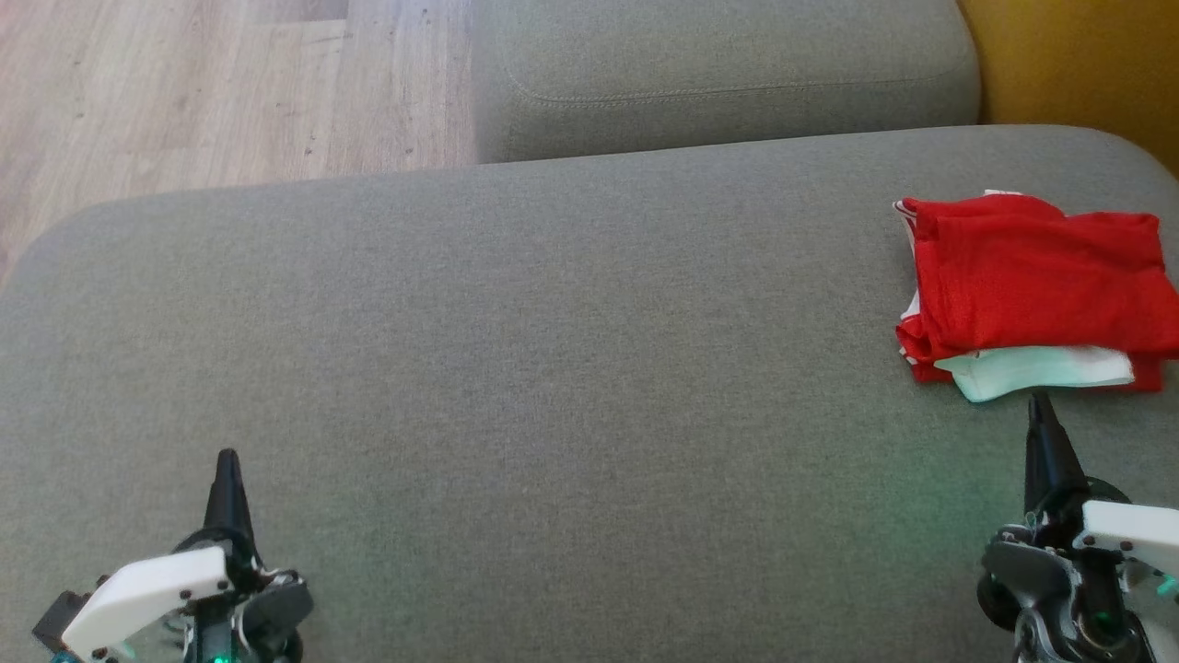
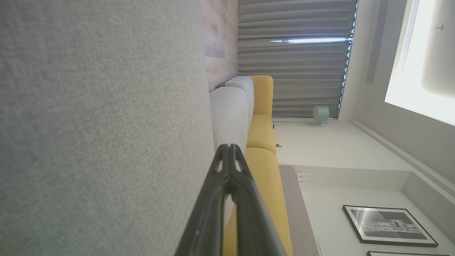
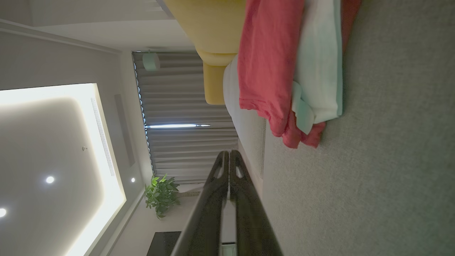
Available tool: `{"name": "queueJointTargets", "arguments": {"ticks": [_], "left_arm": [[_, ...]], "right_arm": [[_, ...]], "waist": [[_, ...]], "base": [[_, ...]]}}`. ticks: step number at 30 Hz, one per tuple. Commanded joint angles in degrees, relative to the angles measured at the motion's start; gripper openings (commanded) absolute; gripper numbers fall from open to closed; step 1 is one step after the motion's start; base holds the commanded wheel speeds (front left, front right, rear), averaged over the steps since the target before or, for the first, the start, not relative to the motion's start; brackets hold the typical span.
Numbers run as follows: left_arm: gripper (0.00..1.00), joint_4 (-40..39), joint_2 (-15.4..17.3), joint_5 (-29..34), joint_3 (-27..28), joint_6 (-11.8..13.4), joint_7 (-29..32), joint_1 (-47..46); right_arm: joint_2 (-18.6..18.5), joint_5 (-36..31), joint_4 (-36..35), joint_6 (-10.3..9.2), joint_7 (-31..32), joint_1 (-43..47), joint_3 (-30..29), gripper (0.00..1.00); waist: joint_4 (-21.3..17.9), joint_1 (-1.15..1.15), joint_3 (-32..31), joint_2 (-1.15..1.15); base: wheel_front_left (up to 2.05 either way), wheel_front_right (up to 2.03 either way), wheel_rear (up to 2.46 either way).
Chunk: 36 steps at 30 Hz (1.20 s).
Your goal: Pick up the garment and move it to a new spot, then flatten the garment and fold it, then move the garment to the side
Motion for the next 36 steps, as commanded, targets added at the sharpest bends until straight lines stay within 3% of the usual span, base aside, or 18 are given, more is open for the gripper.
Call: {"name": "queueJointTargets", "arguments": {"ticks": [1,36], "left_arm": [[0.0,-2.07,0.44,-0.31,2.21,-0.4,0.42,-2.7],[0.0,-2.08,0.44,-0.32,2.21,-0.4,0.42,-2.7]], "right_arm": [[-0.28,0.4,-2.21,-0.04,0.33,-3.18,1.17,0.0],[-0.28,0.41,-2.21,-0.04,0.32,-3.18,1.17,0.0]], "waist": [[0.0,0.0,0.0,0.0],[0.0,0.0,0.0,0.0]], "base": [[0.0,0.0,0.0],[0.0,0.0,0.0]]}}
